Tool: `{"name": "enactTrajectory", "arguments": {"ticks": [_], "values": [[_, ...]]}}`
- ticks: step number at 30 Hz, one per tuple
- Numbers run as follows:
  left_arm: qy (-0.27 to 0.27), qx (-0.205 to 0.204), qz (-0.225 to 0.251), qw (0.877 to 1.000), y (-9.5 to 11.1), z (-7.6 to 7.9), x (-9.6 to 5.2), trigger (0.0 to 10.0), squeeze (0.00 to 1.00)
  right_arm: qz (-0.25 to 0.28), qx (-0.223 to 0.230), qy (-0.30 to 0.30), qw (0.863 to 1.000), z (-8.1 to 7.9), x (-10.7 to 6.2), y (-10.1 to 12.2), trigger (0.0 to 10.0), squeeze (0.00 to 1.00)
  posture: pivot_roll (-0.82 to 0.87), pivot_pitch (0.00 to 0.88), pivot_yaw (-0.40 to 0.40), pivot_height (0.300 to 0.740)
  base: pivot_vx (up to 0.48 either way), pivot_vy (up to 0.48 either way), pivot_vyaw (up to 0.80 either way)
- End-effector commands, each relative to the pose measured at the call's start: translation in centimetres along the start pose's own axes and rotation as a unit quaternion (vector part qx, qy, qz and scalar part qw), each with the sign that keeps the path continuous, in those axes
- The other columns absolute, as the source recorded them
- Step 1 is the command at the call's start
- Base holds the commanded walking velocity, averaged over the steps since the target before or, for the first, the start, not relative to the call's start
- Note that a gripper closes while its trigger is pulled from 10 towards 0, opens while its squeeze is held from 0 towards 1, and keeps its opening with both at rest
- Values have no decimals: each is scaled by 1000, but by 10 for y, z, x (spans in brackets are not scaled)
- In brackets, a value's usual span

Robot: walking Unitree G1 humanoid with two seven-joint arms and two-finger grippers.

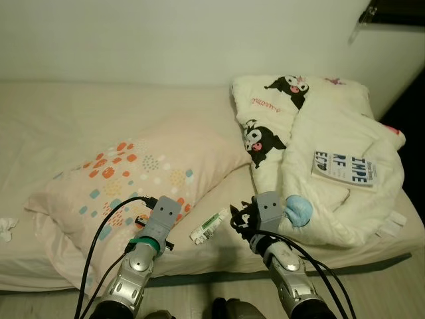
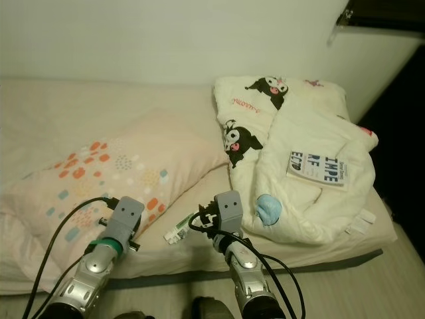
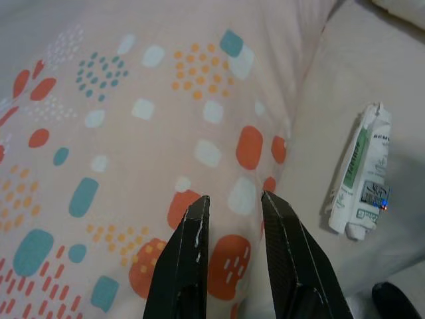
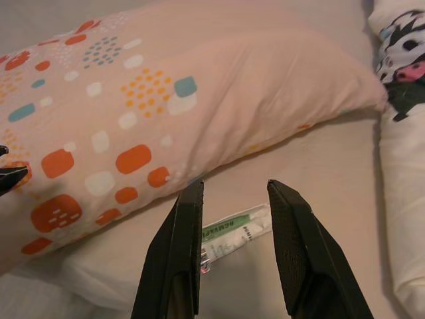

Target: Clean up the room

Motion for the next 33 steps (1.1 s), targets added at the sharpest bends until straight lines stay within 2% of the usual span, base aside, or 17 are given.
{"name": "enactTrajectory", "arguments": {"ticks": [1, 2, 4, 6, 12, 17, 26, 33], "values": [[-10, 0, -6, 1000, -4, 5, -2, 10000, 0, -7, 8, 1, 1000, -2, -1, -4, 10000, 0, -25, 82, -1, 740, 0, 0, 0], [-10, 0, -6, 1000, -4, 5, -2, 10000, 0, -7, 8, 1, 1000, -2, -1, -4, 10000, 0, -25, 82, -1, 740, 0, 0, 0], [-17, -34, 8, 999, 5, 4, -6, 10000, 0, -8, 13, 1, 1000, -6, 0, -6, 10000, 0, 1, 136, 26, 740, 0, 0, 0], [-17, -59, 15, 998, 12, 1, -7, 10000, 0, -10, 12, -3, 1000, -8, 1, -8, 10000, 0, 7, 145, 31, 740, 0, 0, 0], [4, -93, 14, 996, 17, -11, -3, 10000, 0, -6, 10, -16, 1000, -6, 4, -4, 10000, 0, 14, 154, 28, 740, 0, 0, -67], [13, -96, 16, 995, 19, -15, -1, 10000, 0, -5, -12, -18, 1000, -3, 3, -2, 10000, 0, 10, 159, 19, 725, 0, 0, -80], [-2, -108, 20, 994, 29, -3, 1, 10000, 0, -6, -12, -28, 1000, 6, -1, -3, 10000, 0, -17, 148, 9, 686, 0, 0, 0], [-4, -111, 22, 994, 33, -1, 3, 10000, 0, -6, -12, -30, 999, 6, -2, -3, 10000, 0, -21, 143, 6, 656, 0, 0, 0]]}}
Point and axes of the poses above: a point about 5 cm out from each wrist's last joint towards the gripper, its own x axis pointing out of the wrist towards the gripper, its own y axis along the axis of the wrist's last joint, z = x × y, the point moved 6 cm from there along x, pointing out of the wrist towards the gripper, and after that the axes turned 2 degrees about x, right-handed, at the moved point
